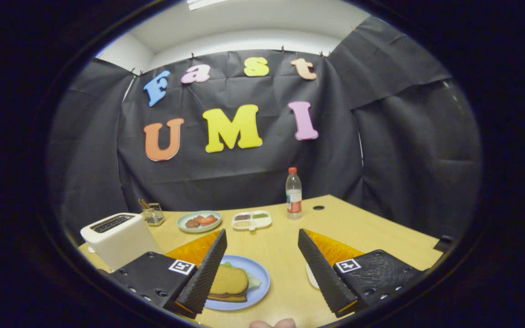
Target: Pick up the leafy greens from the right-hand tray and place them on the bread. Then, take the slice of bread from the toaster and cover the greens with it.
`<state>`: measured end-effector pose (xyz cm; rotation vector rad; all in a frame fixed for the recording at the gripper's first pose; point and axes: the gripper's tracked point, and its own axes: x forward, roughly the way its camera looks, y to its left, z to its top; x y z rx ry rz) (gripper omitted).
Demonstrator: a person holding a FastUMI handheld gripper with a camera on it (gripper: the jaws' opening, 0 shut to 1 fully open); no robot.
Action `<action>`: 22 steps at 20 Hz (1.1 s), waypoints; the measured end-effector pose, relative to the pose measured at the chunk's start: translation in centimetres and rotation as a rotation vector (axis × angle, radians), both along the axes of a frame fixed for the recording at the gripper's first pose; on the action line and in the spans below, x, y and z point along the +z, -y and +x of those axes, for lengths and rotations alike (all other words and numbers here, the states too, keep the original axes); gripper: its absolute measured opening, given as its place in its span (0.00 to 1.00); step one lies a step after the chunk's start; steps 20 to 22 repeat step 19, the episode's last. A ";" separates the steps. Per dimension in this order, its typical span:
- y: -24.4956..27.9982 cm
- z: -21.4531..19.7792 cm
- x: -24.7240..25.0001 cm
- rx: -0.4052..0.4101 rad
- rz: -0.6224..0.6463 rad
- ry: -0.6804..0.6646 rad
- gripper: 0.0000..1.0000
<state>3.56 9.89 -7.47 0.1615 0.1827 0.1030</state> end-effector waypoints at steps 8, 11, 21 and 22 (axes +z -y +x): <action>3.3 -6.0 8.4 0.027 -0.047 0.148 0.95; 3.5 -7.6 9.3 0.014 -0.075 0.188 0.95; -1.5 -9.1 7.6 0.112 -0.069 0.152 0.95; -1.5 -9.1 7.6 0.112 -0.069 0.152 0.95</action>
